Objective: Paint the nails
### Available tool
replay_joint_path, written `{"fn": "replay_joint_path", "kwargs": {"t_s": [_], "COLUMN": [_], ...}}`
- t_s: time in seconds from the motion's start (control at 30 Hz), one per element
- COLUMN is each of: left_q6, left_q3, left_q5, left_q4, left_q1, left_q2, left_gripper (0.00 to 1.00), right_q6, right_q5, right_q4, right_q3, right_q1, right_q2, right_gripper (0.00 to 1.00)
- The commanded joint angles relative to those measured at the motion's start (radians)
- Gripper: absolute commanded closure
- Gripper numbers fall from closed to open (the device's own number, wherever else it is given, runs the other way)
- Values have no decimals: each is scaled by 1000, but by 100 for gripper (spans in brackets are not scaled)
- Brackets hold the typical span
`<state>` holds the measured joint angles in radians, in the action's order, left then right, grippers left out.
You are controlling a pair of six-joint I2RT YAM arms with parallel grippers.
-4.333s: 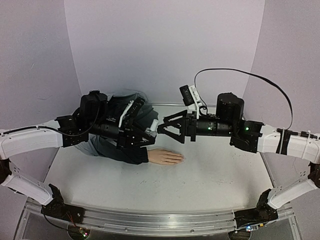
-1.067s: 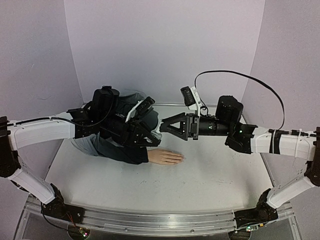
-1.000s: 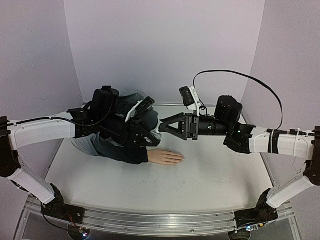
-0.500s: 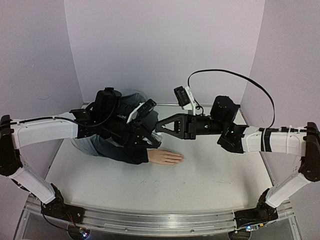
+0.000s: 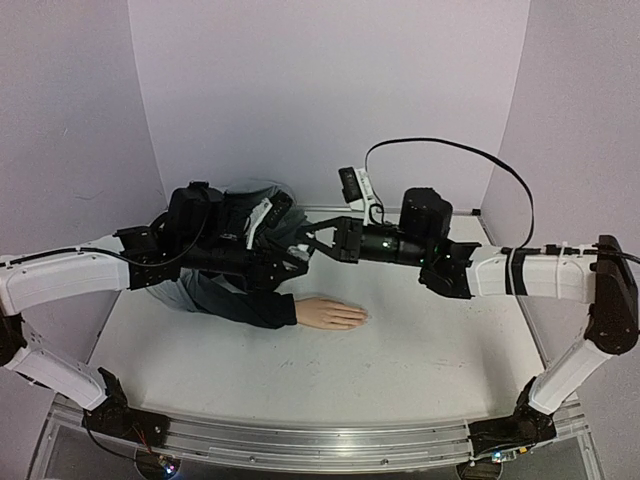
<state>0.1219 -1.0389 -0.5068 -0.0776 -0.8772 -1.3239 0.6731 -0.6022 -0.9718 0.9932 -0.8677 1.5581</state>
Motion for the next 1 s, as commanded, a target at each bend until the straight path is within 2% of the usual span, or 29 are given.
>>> {"fn": "replay_joint_path", "kwargs": {"t_s": [0.0, 0.03, 0.13, 0.27, 0.37, 0.4, 0.5, 0.6, 0.67, 0.73, 0.8, 0.9, 0.97], "left_q6": [-94, -113, -120, -120, -120, -120, -120, -120, -119, -101, -63, -41, -52], "left_q3": [0, -1, 7, 31, 59, 69, 91, 96, 91, 79, 56, 12, -19], "left_q5": [632, 657, 686, 671, 653, 648, 618, 568, 521, 391, 195, -94, -275], "left_q4": [95, 95, 97, 96, 95, 95, 96, 93, 88, 84, 84, 84, 84], "left_q1": [6, 2, -6, -9, -10, -10, -9, -8, -4, 19, 60, 86, 86], "left_q2": [89, 87, 84, 90, 108, 113, 119, 89, 65, 47, 27, -1, -19], "left_gripper": [100, 100, 100, 100, 100, 100, 100, 100, 100, 100, 100, 100, 100], "right_q6": [13, 60, 123, 131, 66, 35, -30, -73, -102, -135, -149, -171, -184], "right_q5": [518, 610, 720, 741, 771, 776, 794, 851, 843, 753, 644, 387, 239], "right_q4": [412, 464, 421, 413, 418, 418, 419, 429, 428, 390, 335, 191, 117], "right_q3": [227, 278, 359, 428, 432, 417, 362, 271, 205, 129, 51, -75, -121], "right_q1": [-155, -190, -294, -321, -318, -312, -281, -248, -224, -174, -118, -37, -7], "right_q2": [115, 162, 258, 315, 273, 247, 146, 25, -45, -99, -144, -204, -225], "right_gripper": [100, 100, 100, 100, 100, 97, 78, 52, 42, 37, 35, 29, 23]}}
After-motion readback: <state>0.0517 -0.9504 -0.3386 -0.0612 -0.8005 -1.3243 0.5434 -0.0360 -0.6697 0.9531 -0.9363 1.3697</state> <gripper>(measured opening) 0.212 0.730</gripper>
